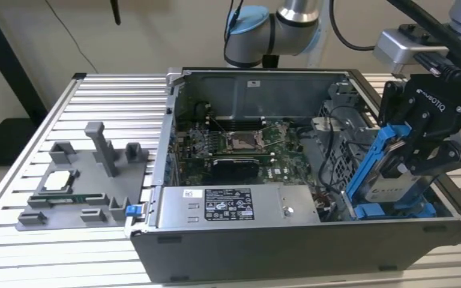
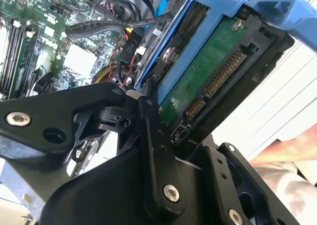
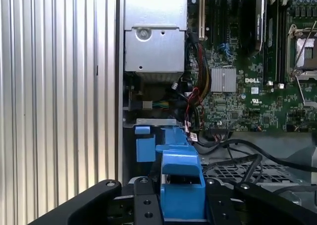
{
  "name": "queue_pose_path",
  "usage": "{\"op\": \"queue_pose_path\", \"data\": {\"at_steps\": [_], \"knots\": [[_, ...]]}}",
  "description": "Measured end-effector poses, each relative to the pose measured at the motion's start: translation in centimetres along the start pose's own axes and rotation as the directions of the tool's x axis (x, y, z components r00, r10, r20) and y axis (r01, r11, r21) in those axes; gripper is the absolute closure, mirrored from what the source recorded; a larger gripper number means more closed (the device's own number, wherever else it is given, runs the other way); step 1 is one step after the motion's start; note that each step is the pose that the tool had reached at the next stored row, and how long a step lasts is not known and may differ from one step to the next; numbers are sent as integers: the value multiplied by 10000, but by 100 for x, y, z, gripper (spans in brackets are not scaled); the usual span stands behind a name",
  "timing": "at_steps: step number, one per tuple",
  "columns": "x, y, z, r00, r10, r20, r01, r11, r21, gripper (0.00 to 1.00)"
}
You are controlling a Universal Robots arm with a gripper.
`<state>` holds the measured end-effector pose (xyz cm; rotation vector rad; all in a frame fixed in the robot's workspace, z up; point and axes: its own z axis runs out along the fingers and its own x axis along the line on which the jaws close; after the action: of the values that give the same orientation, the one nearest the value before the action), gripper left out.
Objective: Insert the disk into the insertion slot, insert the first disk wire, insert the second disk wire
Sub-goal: 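Insert the disk into the insertion slot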
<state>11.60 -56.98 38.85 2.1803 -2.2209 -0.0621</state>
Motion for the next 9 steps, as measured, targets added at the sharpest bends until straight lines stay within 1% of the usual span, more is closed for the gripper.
{"op": "queue_pose_path", "data": {"at_steps": [1,2,5,9], "knots": [[0,0,0,10000,0,0,0,10000,0,100],[-1,-1,3,10000,-2,11,2,10000,1,0],[0,0,-2,10000,-1,1,1,10000,0,0],[0,3,-53,10000,1,3,-1,10000,0,0]]}}
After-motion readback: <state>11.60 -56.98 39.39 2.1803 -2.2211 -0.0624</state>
